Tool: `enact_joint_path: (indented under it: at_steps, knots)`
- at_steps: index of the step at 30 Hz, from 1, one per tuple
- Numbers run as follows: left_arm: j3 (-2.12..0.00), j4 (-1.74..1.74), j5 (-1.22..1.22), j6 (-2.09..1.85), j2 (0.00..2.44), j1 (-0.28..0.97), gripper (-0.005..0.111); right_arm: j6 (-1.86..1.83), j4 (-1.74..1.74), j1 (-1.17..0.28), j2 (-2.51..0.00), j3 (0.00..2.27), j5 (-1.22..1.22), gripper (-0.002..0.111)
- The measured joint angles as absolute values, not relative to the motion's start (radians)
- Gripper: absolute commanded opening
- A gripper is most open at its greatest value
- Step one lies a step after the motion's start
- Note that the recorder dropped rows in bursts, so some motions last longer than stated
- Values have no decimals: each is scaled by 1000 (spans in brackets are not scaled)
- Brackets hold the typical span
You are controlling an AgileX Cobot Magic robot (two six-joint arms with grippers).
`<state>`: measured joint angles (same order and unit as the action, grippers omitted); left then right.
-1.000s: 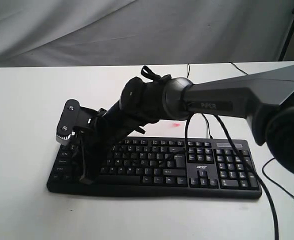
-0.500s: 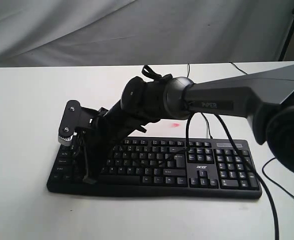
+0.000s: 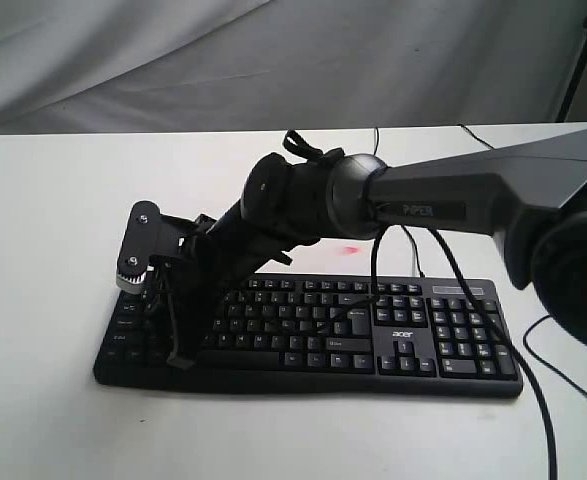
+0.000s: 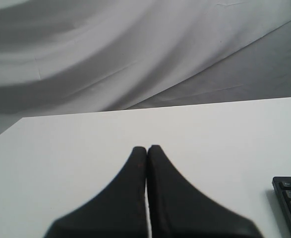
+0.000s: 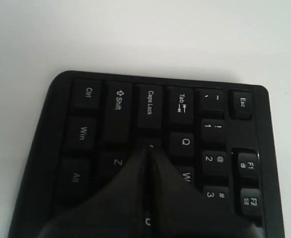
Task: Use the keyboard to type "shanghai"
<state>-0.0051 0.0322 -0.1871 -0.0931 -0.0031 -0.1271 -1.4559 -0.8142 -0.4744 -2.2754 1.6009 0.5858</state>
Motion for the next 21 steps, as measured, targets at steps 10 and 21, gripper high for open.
enact_joint_path:
  at_steps: [10, 21]
  knots:
    - [-5, 32, -187, -93, -3, -127, 1, -1456, -814, -474, -2277, 1601, 586, 0]
    - [-5, 32, -187, -93, -3, -127, 1, -1464, -816, -472, -2296, 1601, 582, 0]
